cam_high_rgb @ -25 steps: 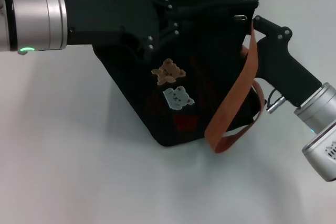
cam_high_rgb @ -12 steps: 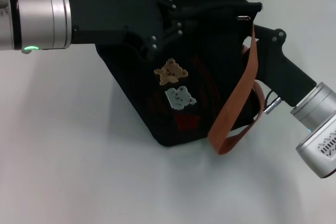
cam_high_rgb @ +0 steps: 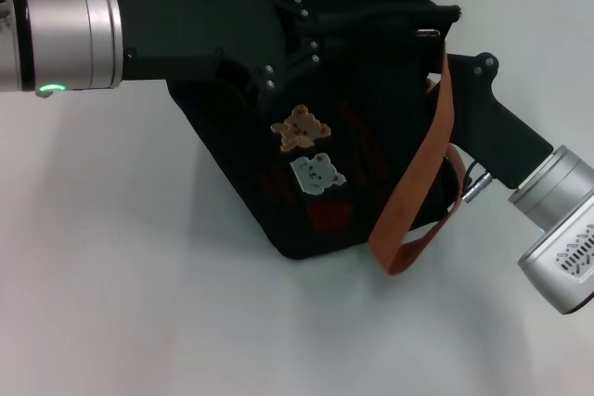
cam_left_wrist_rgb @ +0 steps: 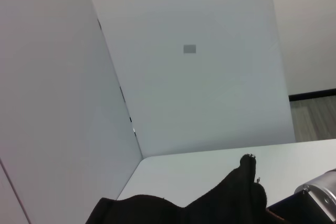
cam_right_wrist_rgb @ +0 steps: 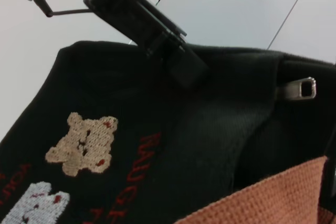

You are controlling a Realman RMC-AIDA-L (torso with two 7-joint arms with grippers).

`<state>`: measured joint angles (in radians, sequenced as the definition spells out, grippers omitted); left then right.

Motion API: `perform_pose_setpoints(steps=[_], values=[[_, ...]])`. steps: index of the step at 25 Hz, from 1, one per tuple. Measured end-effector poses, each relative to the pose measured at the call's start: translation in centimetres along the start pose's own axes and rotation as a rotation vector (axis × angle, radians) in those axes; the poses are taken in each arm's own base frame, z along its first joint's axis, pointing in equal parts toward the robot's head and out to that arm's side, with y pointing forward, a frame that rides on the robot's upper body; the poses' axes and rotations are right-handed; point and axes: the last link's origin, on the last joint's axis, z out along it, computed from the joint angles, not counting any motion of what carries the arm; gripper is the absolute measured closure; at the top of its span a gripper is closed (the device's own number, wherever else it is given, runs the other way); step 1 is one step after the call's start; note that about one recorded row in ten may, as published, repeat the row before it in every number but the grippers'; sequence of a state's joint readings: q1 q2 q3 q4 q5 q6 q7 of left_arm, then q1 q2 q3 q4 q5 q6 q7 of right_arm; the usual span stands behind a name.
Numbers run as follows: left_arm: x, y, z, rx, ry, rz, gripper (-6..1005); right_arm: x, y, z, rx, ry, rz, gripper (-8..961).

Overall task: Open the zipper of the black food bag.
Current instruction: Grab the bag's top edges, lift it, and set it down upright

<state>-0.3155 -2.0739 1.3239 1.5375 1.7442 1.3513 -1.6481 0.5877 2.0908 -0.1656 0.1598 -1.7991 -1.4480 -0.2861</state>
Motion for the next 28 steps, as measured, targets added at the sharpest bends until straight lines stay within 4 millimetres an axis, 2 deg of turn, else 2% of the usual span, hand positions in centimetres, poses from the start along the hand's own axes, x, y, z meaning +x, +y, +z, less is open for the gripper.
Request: perform_pose_setpoints(steps=[1, 20, 28], values=[[0.0, 0.0, 0.0, 0.0, 0.003, -0.002, 891, 0.0, 0.0, 0.0, -0.001, 0.001, 0.001, 957], [-0.3, -0.4, -0.5, 0.019, 0.01, -0.008, 892, 0.7, 0.2, -0.3, -0.009, 0.05, 0.001, 948], [-0.5, -0.8, -0.9, 0.043, 0.01, -0.019, 893, 1.5, 0.5, -1.5, -0.007, 0.102, 0.006, 945]])
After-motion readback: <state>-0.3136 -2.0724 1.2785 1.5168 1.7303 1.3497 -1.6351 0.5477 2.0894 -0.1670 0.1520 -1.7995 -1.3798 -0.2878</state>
